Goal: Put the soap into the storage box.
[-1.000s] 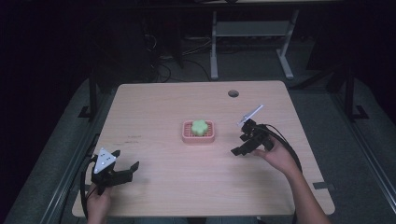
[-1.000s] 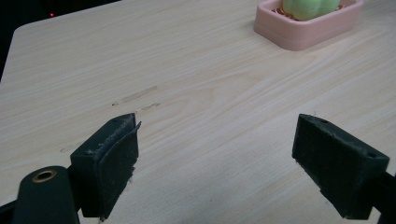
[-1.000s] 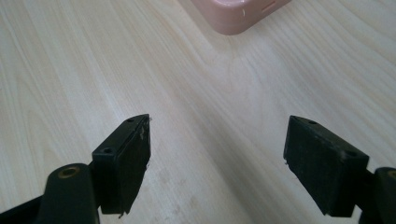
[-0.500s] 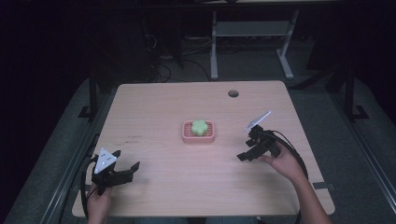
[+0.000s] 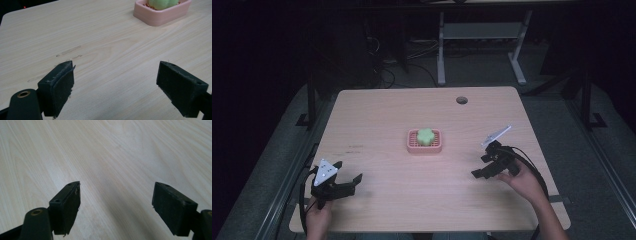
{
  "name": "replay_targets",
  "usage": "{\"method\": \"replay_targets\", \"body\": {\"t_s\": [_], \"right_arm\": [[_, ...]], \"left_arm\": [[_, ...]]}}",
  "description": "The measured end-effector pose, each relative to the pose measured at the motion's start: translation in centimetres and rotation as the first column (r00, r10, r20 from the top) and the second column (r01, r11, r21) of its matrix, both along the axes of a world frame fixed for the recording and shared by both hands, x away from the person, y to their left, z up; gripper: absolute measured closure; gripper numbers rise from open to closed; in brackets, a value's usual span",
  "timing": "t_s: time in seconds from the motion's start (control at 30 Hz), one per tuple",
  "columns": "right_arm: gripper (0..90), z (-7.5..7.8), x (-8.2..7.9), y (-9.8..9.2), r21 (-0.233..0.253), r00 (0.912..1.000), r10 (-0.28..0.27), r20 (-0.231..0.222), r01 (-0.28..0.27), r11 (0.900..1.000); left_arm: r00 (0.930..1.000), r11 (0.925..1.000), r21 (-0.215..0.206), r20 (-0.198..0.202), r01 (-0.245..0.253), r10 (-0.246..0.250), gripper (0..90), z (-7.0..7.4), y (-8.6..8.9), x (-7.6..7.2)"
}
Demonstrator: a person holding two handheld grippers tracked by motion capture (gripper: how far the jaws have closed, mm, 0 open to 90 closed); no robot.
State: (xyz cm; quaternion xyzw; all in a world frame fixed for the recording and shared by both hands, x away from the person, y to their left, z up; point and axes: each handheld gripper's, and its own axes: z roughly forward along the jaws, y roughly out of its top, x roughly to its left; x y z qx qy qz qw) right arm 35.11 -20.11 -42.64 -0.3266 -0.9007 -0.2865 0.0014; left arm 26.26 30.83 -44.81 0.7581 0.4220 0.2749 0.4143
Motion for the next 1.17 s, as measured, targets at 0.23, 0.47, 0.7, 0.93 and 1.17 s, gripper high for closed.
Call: {"method": "replay_targets", "body": {"t_s": [0.23, 0.47, 0.7, 0.93, 1.17], "right_arm": [[22.4, -0.5, -1.0, -0.8, 0.010, 0.9999, -0.015, -0.001, 0.015, 1.000], [22.4, -1.1, -2.1, -1.7, 0.017, 0.9994, -0.033, 0.001, 0.033, 0.999], [22.5, -1.4, -3.3, -2.7, 0.035, 0.9986, -0.050, 0.016, 0.049, 0.998], [22.4, -1.9, -4.6, -3.5, 0.051, 0.9979, -0.062, 0.015, 0.062, 0.997], [22.7, -2.1, -6.5, -4.1, 0.081, 0.9944, -0.083, 0.065, 0.078, 0.994]], "left_arm": [[0.9999, 0.9999, 0.005, -0.006, 0.010, -0.010, 14.2, -0.1, 0.0, 0.1], [0.9996, 0.9998, 0.005, -0.018, 0.019, -0.019, 14.2, -0.1, -0.1, 0.1], [0.9993, 0.9996, 0.008, -0.024, 0.028, -0.028, 14.2, -0.2, -0.2, 0.1], [0.9988, 0.9991, 0.007, -0.027, 0.041, -0.041, 14.2, -0.3, -0.4, 0.2], [0.9984, 0.9986, 0.006, -0.023, 0.052, -0.052, 14.2, -0.4, -0.7, 0.2]]}}
